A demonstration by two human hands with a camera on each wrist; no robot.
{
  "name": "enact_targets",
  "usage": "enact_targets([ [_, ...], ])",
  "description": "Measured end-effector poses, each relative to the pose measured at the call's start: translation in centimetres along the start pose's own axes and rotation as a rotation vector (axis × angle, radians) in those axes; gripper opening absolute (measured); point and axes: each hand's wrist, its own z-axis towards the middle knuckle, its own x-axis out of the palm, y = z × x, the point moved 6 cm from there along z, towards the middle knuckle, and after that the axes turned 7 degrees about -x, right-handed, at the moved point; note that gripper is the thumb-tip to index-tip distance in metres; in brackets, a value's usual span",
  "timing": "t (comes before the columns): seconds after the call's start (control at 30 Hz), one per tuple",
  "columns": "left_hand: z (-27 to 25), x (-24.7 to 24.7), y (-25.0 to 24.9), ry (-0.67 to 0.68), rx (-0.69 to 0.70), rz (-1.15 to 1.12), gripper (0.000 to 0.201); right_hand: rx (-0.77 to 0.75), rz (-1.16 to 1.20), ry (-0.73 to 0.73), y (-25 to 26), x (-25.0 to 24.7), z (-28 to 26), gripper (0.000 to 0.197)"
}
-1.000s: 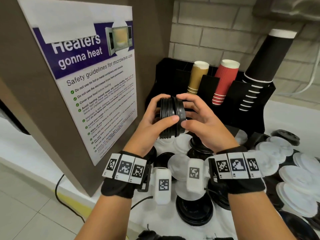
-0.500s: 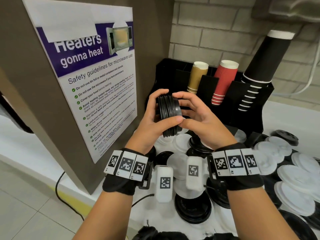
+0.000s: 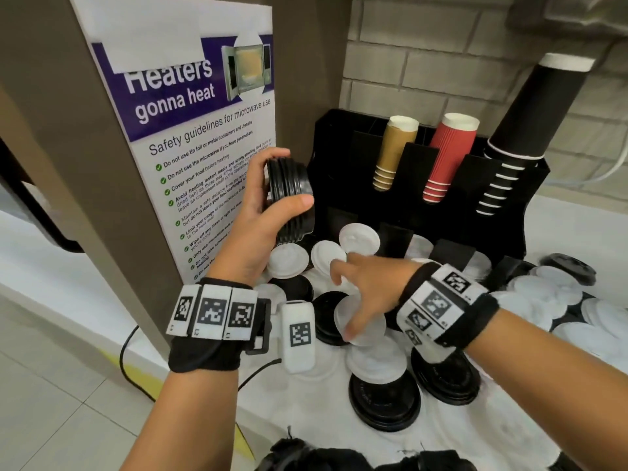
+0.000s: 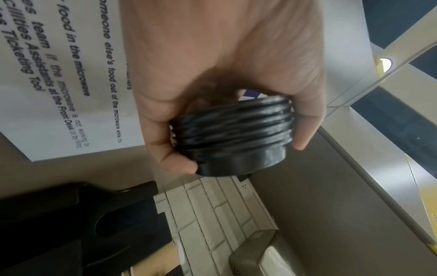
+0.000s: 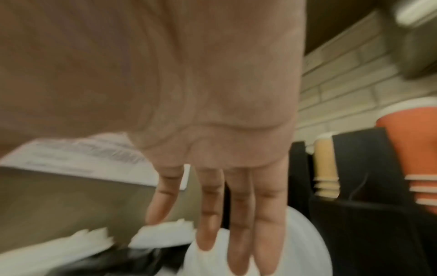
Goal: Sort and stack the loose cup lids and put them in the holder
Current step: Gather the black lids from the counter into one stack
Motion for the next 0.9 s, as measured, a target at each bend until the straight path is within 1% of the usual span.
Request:
enact_targets([
  [0.07, -0.1, 0.0, -0.1, -0.006, -0.002, 0.008, 0.058, -0.026, -0.082, 0.045, 0.5, 1.5, 0.6, 0.081],
  [0.13, -0.2, 0.0, -0.1, -0.008, -0.002, 0.014, 0.059, -0.035, -0.099, 0.035, 0.3, 1.5, 0.8, 0.074],
  [0.2, -0.2, 0.0, 0.0, -0.01, -0.002, 0.019, 0.06, -0.009, -0.095, -0.032, -0.4, 0.2, 0.5, 0.069],
  [0.23, -0.2, -0.1, 0.0, -0.016, -0.003, 0.023, 0.06, 0.021, -0.137, -0.092, -0.9, -0.7, 0.4, 0.07],
  [0.3, -0.1, -0.3, -0.1, -0.028, 0.003, 0.029, 0.059, 0.101, -0.326, -0.227, -1.6, -2.5, 0.0, 0.076],
  [0.33, -0.1, -0.3, -0.1, -0.031, 0.005, 0.029, 0.059, 0.114, -0.391, -0.27, -1.6, -2.9, 0.1, 0.078],
  [0.37, -0.1, -0.3, 0.0, -0.032, 0.005, 0.028, 0.058, 0.092, -0.39, -0.273, -1.5, -2.9, 0.4, 0.078],
  [0.4, 0.0, -0.4, 0.0, -0.029, 0.003, 0.028, 0.058, 0.041, -0.328, -0.23, -1.1, -2.4, 0.9, 0.078],
  [0.43, 0.0, -0.3, 0.1, -0.021, 0.0, 0.03, 0.058, -0.012, -0.239, -0.152, -0.5, -1.5, 1.4, 0.079],
  [0.5, 0.1, -0.1, 0.2, 0.001, -0.002, 0.038, 0.058, -0.07, -0.13, -0.01, 0.5, 0.3, 2.2, 0.083],
  [0.57, 0.3, 0.0, 0.4, 0.016, -0.003, 0.025, 0.057, -0.101, -0.123, 0.013, 1.3, 1.5, 2.8, 0.087],
  [0.67, 0.6, -0.1, 1.2, 0.014, -0.033, -0.033, 0.055, -0.131, -0.102, 0.01, 1.5, 2.4, 3.3, 0.086],
  [0.77, 0.8, 0.0, 2.1, 0.013, -0.06, -0.046, 0.054, -0.146, -0.026, -0.039, 1.0, 1.6, 3.2, 0.074],
  [0.83, 0.9, 0.1, 2.4, 0.01, -0.065, -0.032, 0.053, -0.142, 0.082, -0.12, 0.0, 0.1, 2.6, 0.068],
  [0.9, 1.0, 0.1, 2.8, 0.002, -0.071, -0.036, 0.052, -0.157, 0.277, -0.266, -1.2, -2.1, 1.5, 0.063],
])
